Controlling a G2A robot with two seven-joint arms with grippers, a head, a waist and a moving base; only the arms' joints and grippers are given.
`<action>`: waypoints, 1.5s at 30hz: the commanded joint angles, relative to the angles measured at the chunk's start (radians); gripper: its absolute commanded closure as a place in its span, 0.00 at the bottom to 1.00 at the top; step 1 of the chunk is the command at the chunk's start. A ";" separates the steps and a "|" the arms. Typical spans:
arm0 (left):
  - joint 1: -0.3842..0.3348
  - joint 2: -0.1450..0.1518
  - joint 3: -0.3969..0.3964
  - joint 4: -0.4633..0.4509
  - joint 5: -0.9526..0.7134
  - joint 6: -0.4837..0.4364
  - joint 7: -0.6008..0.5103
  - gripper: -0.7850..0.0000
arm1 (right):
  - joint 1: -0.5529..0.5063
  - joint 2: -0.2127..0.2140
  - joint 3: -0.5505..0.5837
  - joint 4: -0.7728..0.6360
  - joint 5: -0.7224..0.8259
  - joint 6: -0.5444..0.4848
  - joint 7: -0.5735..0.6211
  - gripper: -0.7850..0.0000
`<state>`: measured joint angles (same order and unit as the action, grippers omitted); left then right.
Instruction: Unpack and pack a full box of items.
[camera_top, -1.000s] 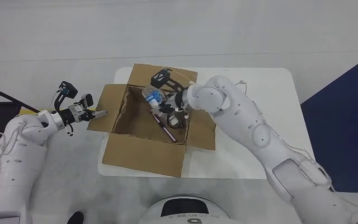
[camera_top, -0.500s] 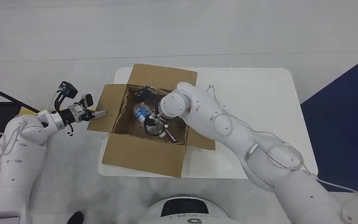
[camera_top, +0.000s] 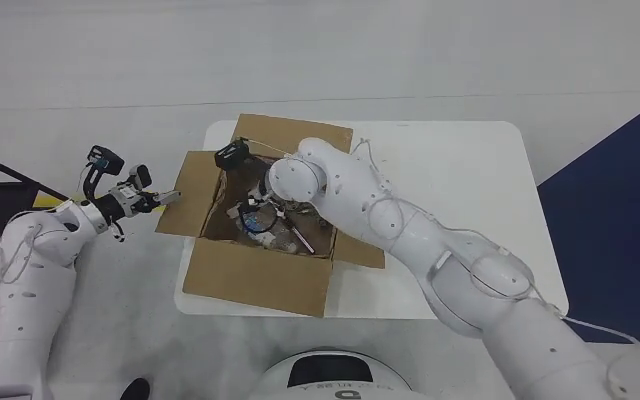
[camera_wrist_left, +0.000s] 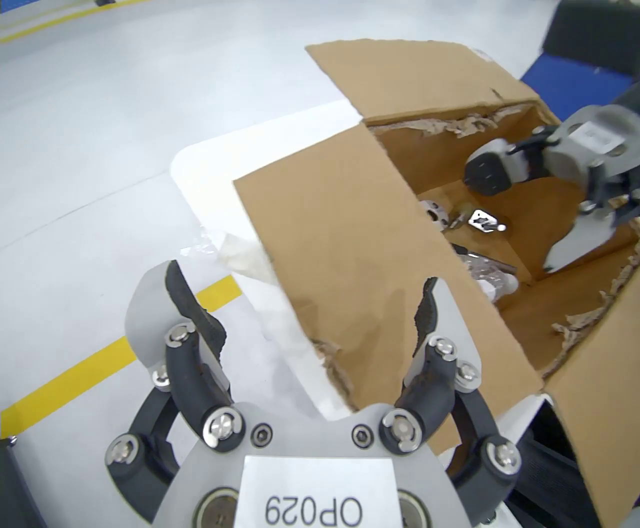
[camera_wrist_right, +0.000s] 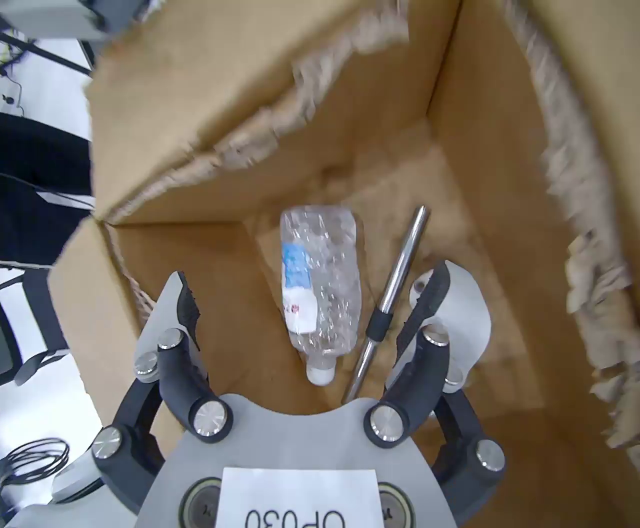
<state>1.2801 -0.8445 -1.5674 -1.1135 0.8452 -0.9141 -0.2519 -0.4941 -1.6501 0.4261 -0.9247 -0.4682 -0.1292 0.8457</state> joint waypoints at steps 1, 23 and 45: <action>0.018 0.004 -0.023 0.033 0.060 0.006 0.062 0.00 | -0.032 0.038 0.044 -0.091 -0.055 -0.027 -0.048 0.00; -0.166 -0.052 0.214 0.252 0.325 0.008 0.318 0.00 | -0.592 0.301 0.536 -0.880 -0.447 -0.028 -0.022 0.00; -0.063 -0.056 0.261 -0.195 0.372 0.111 0.276 0.00 | -0.592 0.301 0.536 -0.880 -0.447 -0.028 -0.022 0.00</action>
<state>1.2183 -0.9003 -1.3075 -1.3105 1.2168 -0.8027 0.0250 -1.0860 -1.3493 0.9617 -1.8048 -0.9150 -0.1568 0.8236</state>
